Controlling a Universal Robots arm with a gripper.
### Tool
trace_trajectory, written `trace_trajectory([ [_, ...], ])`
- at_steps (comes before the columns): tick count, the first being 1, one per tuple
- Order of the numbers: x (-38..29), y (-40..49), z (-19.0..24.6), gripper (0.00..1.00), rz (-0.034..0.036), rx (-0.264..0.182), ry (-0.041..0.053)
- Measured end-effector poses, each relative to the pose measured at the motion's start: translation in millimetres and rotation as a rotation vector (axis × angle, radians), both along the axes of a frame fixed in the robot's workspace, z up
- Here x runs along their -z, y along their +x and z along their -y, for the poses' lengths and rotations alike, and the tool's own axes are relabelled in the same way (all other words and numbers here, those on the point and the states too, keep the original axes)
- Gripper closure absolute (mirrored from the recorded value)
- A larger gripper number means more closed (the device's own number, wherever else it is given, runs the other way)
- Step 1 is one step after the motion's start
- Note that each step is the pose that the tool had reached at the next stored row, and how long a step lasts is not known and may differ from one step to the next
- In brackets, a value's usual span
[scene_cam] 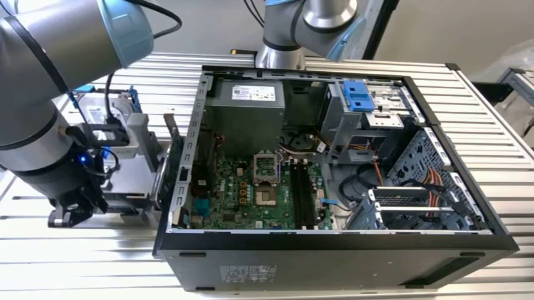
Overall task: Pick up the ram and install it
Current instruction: 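Pick up the ram and move it above insertion slot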
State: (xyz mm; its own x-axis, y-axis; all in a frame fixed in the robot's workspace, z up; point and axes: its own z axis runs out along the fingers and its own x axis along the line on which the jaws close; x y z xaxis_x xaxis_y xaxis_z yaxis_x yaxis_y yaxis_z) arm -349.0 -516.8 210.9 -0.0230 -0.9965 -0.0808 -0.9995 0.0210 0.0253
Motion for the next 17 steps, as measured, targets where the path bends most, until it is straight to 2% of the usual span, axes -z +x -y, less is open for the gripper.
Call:
trace_trajectory([
  [17, -9.3, -0.1, 0.0, 1.00, 0.0000, 0.000, 0.0000],
])
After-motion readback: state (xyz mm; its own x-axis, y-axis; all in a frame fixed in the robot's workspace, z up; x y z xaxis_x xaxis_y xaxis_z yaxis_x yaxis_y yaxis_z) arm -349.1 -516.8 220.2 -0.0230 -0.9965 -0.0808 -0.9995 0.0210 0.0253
